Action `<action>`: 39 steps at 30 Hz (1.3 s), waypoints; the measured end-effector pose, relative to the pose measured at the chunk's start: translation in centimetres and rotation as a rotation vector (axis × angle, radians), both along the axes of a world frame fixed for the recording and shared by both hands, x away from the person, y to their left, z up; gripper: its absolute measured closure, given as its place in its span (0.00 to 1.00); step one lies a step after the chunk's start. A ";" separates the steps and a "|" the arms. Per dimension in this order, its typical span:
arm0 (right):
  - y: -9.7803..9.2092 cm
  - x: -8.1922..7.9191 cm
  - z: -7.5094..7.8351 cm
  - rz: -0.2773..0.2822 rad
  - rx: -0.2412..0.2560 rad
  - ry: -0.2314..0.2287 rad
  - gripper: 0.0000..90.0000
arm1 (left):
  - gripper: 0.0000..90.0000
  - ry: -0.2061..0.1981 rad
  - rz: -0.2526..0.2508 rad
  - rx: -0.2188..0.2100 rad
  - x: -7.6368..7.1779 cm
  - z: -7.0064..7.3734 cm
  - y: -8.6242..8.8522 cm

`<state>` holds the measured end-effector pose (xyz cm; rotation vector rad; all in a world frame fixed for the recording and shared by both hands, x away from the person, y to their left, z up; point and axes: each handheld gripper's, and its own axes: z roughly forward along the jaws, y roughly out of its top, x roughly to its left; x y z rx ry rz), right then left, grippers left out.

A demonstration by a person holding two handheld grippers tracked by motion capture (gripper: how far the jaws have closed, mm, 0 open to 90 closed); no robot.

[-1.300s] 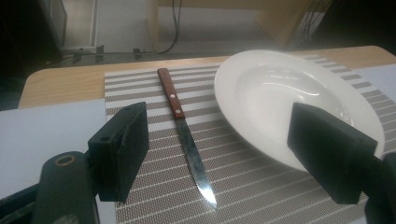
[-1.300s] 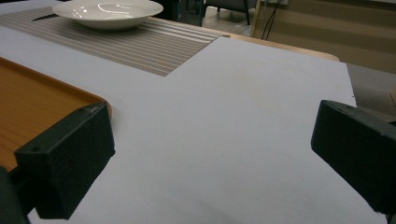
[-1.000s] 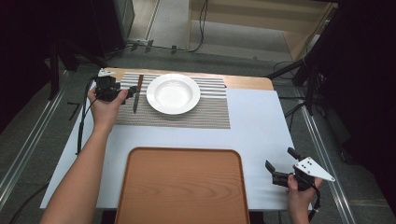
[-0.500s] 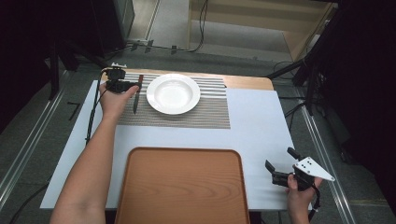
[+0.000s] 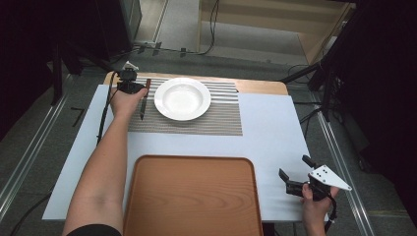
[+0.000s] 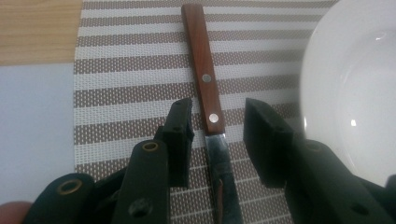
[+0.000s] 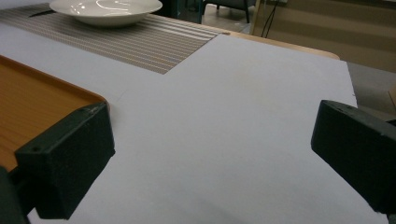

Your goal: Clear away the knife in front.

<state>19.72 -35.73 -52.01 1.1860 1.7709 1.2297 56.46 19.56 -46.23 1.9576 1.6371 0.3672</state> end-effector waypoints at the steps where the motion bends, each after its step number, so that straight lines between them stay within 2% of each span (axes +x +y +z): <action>1: 0.0 0.0 0.0 0.000 -0.001 0.000 0.00 | 0.69 0.001 0.002 0.000 0.1 0.0 0.0; 6: 0.0 0.0 0.0 0.000 -0.002 0.001 0.00 | 0.72 0.010 0.011 -0.005 0.8 -0.3 0.0; 12: 0.1 0.0 0.0 -0.002 -0.003 0.004 0.00 | 0.75 0.037 0.027 -0.014 1.1 -1.3 -0.1; 20: 0.1 0.0 0.0 -0.004 -0.003 0.005 0.00 | 0.79 0.030 0.041 0.003 1.3 -1.8 -0.6; 22: 0.1 0.0 0.0 -0.005 -0.004 0.005 0.00 | 0.80 0.018 0.051 0.036 1.3 -1.9 -1.0; 23: 0.1 0.0 0.0 -0.005 -0.004 0.005 0.00 | 0.82 0.018 0.051 0.036 1.3 -1.9 -1.0; 24: 0.1 0.0 0.0 -0.005 -0.003 0.005 0.00 | 0.83 0.013 0.039 0.073 1.2 -1.8 -1.3; 25: 0.1 0.0 0.0 -0.005 -0.003 0.005 0.00 | 0.84 0.013 0.039 0.073 1.2 -1.8 -1.3; 27: 0.1 0.0 0.0 -0.004 -0.002 0.005 0.00 | 0.84 0.021 0.007 0.091 1.2 -1.7 -1.2; 30: 0.1 0.1 0.0 -0.004 -0.001 0.005 0.00 | 0.85 0.031 -0.019 0.077 1.1 -1.7 -0.8; 33: 0.1 0.1 0.0 -0.004 -0.001 0.003 0.00 | 0.85 0.030 -0.031 0.087 1.0 -1.6 -0.8; 35: 0.1 0.1 0.0 -0.003 -0.003 0.001 0.00 | 0.85 0.031 -0.042 0.074 0.9 -1.5 -0.8; 39: 0.1 0.1 0.0 -0.004 -0.002 0.002 0.00 | 0.85 0.013 -0.053 0.060 0.7 -1.0 -0.6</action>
